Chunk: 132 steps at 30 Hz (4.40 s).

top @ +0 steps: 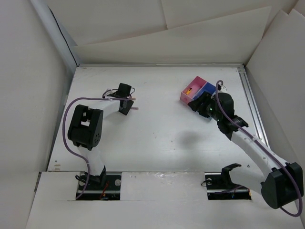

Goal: Sort the stationery into containers
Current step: Pick up the pen from the center of the board, then place the pen in the storage box.

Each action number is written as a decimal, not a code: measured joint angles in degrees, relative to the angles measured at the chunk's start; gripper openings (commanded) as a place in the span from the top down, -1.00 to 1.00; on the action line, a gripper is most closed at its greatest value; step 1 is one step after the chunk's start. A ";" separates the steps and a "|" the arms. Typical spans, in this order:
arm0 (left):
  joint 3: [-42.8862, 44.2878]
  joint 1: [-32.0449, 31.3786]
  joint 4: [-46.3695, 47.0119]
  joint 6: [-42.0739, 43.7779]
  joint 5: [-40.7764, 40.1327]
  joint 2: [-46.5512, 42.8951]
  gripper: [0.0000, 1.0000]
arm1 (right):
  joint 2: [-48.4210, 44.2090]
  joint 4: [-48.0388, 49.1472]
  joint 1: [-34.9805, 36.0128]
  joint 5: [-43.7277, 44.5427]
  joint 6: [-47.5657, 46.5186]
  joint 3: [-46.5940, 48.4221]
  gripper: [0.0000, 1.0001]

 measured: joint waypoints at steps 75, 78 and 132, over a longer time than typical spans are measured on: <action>-16.92 -36.30 30.56 35.93 15.02 -18.05 1.00 | 13.22 4.59 9.07 -11.32 -0.22 1.25 -0.24; -16.57 -36.89 30.58 36.50 15.17 -18.05 1.00 | 13.22 4.68 9.29 -10.23 -0.04 1.25 -0.17; -9.38 -5.90 17.49 23.87 3.85 -17.20 -0.07 | 21.73 -1.33 -21.14 24.63 8.96 12.72 0.87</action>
